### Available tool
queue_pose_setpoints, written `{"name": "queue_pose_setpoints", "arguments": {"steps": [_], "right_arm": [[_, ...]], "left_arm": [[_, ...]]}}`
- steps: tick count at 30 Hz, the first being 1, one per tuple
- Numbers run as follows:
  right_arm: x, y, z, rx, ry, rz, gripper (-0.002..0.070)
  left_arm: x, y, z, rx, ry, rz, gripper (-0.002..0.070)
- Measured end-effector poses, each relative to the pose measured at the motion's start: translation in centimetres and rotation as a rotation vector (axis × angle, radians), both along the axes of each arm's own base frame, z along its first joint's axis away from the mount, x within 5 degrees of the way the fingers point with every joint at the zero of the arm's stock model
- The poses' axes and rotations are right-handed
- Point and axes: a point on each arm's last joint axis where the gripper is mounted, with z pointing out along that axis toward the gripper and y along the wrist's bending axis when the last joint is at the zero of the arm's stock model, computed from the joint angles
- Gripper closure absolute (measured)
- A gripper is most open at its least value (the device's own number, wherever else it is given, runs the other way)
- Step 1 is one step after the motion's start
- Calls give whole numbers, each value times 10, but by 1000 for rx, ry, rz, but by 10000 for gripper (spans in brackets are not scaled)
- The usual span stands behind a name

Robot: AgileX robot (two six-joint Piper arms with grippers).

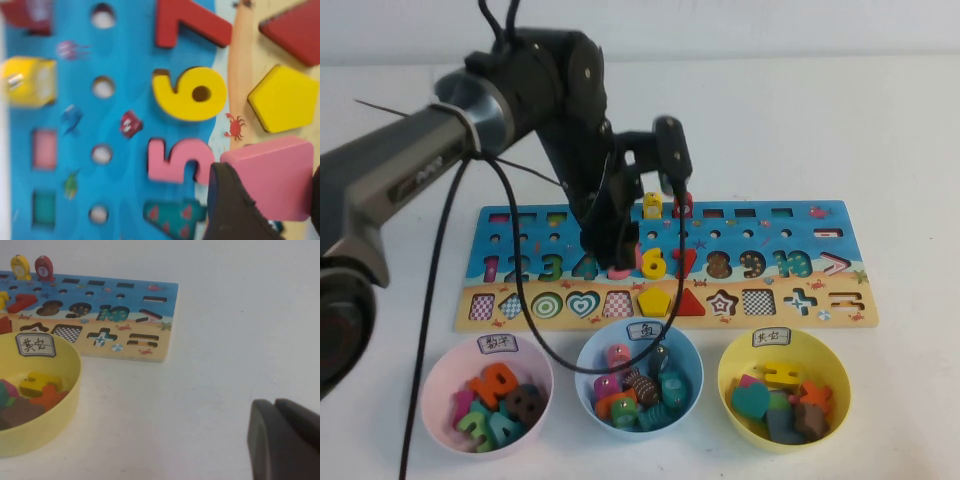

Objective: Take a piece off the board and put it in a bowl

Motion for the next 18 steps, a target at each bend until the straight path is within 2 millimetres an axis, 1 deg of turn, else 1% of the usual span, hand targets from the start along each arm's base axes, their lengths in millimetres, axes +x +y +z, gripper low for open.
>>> {"name": "queue_pose_setpoints", "arguments": {"steps": [4,8,12,18], "right_arm": [[0,0,0,0,0,0,694],[0,0,0,0,0,0,694],[0,0,0,0,0,0,694],[0,0,0,0,0,0,694]], "left_arm": [[-10,6,33,-61,-15,184,395],[-34,20,62,-106,-7,334,396],[-63,37,71,-111,23,417,396],[-109,63,71,-146,12,478,396]]}}
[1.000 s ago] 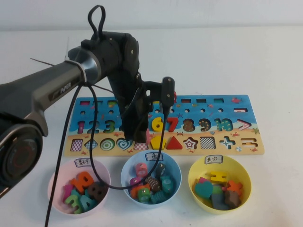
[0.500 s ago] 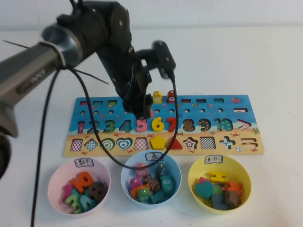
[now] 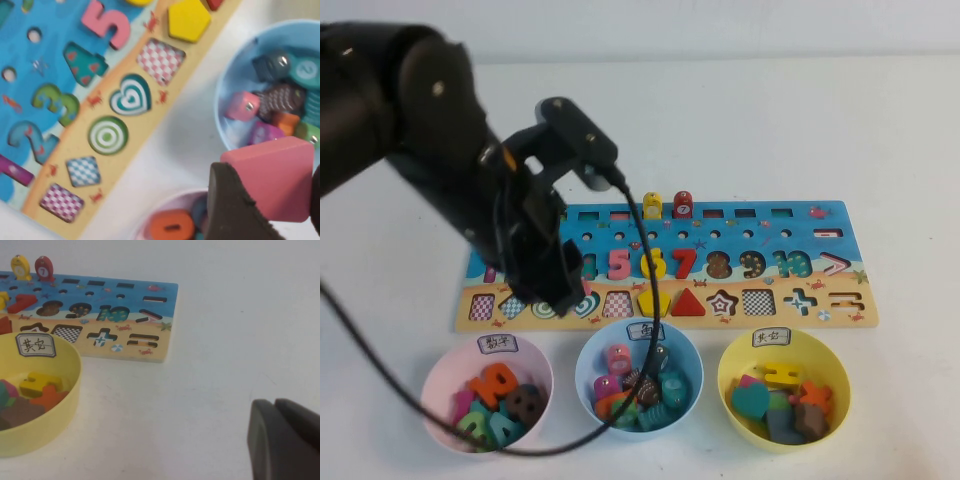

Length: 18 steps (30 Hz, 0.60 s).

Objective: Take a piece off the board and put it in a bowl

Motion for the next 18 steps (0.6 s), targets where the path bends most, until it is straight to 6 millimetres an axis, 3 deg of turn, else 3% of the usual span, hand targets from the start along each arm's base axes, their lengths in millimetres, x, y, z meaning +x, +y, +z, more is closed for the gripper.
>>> {"name": "queue_pose_setpoints", "arguments": {"steps": [3,7,13,18], "right_arm": [[0,0,0,0,0,0,694],[0,0,0,0,0,0,694],[0,0,0,0,0,0,694],[0,0,0,0,0,0,694]], "left_arm": [[-17,3,-2,-24,6,-1,397],[-36,-15,-6,-42,11,-72,398],[-50,-66,-23,-66,23,-165,398],[-43,-111,-35,-71,81,-164,398]]}}
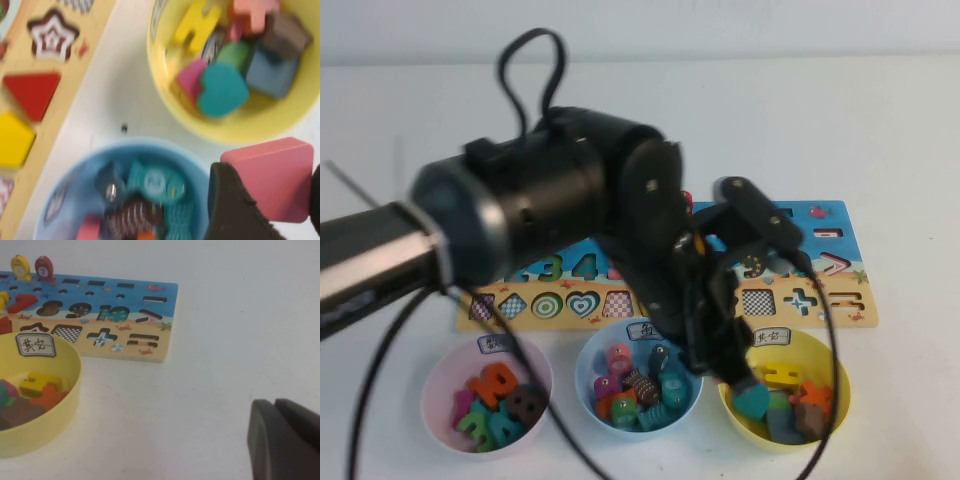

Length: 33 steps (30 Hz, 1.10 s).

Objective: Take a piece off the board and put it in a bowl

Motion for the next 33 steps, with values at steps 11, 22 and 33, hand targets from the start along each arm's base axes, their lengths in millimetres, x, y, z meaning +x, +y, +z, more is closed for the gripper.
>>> {"name": "queue_pose_setpoints", "arguments": {"steps": [11,22,33], "right_arm": [[0,0,0,0,0,0,694],[0,0,0,0,0,0,694],[0,0,0,0,0,0,694]], "left_arm": [[17,-64,-21,3,50,-6,399],[29,-78,-59,144,117,-21,400],[34,-80,-69,166,96,-21,401]]}}
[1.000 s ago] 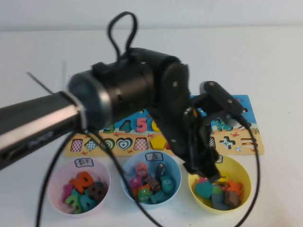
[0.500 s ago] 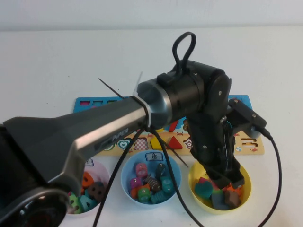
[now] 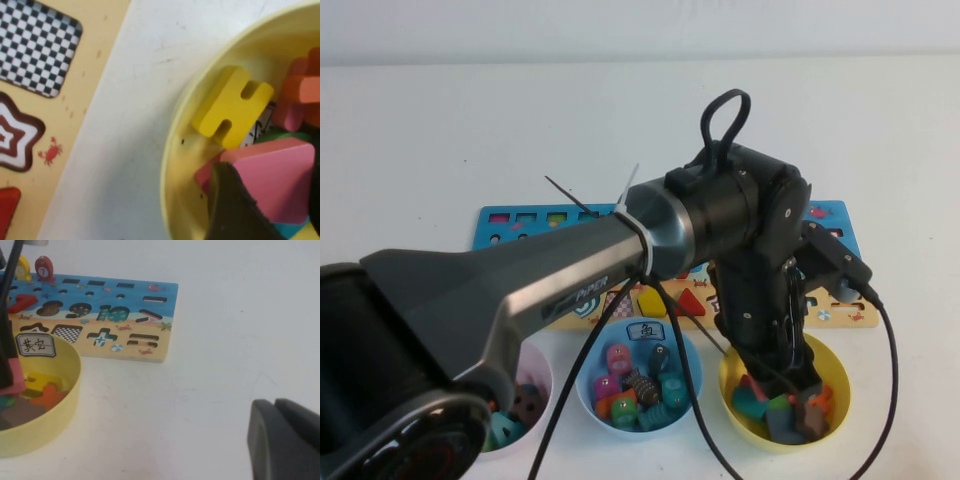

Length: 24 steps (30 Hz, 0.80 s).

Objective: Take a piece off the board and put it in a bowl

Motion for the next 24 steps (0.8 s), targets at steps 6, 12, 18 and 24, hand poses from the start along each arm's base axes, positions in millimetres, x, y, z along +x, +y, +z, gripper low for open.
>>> {"name": "queue_pose_setpoints", "arguments": {"steps": [6,12,18,24], "right_arm": [[0,0,0,0,0,0,694],[0,0,0,0,0,0,694],[0,0,0,0,0,0,694],[0,0,0,0,0,0,694]], "left_arm": [[1,-1,-1,-5,-6,-1,401],[1,-1,-1,-5,-6,-1,377],[2,-2,0,-9,-16,-2,272],[4,-5,16,-54,-53,0,258]]}}
